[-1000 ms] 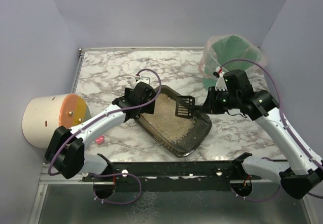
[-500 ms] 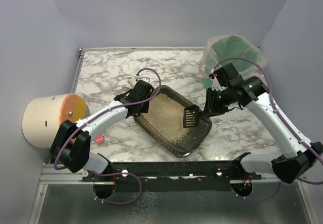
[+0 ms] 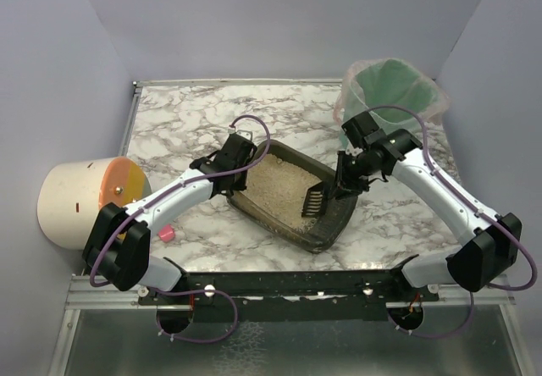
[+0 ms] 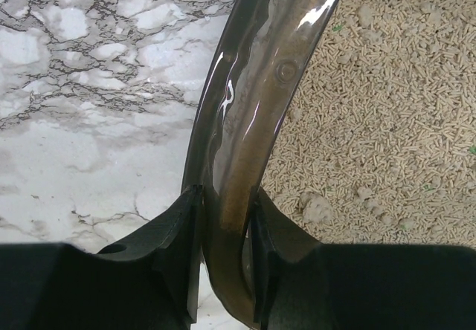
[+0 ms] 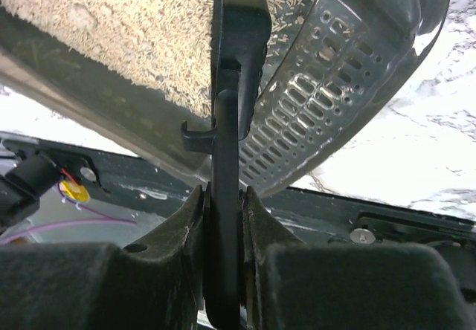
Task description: Clean the litter box
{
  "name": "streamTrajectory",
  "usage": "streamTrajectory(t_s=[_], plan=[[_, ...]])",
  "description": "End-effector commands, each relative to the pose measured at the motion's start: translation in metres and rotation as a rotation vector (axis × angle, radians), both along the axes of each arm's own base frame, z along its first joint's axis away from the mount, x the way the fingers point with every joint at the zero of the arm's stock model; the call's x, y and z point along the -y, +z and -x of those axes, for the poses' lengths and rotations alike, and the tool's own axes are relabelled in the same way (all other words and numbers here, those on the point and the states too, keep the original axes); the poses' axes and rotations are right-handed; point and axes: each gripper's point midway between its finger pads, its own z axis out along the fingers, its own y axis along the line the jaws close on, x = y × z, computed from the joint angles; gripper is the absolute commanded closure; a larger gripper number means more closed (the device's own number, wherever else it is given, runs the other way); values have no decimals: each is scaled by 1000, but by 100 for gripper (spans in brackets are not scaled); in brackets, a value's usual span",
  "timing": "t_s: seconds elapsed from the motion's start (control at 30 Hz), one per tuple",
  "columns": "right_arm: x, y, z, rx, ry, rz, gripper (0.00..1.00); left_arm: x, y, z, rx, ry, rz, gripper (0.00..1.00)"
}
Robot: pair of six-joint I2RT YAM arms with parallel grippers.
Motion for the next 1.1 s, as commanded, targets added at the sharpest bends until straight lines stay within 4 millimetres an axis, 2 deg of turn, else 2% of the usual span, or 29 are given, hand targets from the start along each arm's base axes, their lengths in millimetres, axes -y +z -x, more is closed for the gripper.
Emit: streamTrajectory(t_s=[0.0, 0.23, 0.33, 0.47, 0.57, 0.7, 0.93, 1.07], plan=[[-6, -26, -21, 31, -155, -8, 100, 26, 17, 2, 15, -26, 154, 77], [-49, -69, -26, -37, -211, -239, 100, 31, 15, 5, 0, -50, 165, 79], [-60, -90, -29, -50, -266, -324, 100, 32, 14, 4, -3, -53, 165, 80], [-68, -102, -44, 18, -319, -392, 99, 35, 10, 5, -21, -63, 166, 82], [-73, -106, -55, 74, -339, -423, 100, 37, 9, 5, -27, -73, 170, 85], [-93, -106, -63, 110, -319, -507, 100, 38, 9, 5, -26, -79, 173, 86], [-128, -110, -61, 106, -269, -649, 99, 38, 8, 5, -25, -84, 171, 87], [-137, -99, -57, 120, -230, -740, 100, 37, 8, 4, -20, -81, 163, 87]])
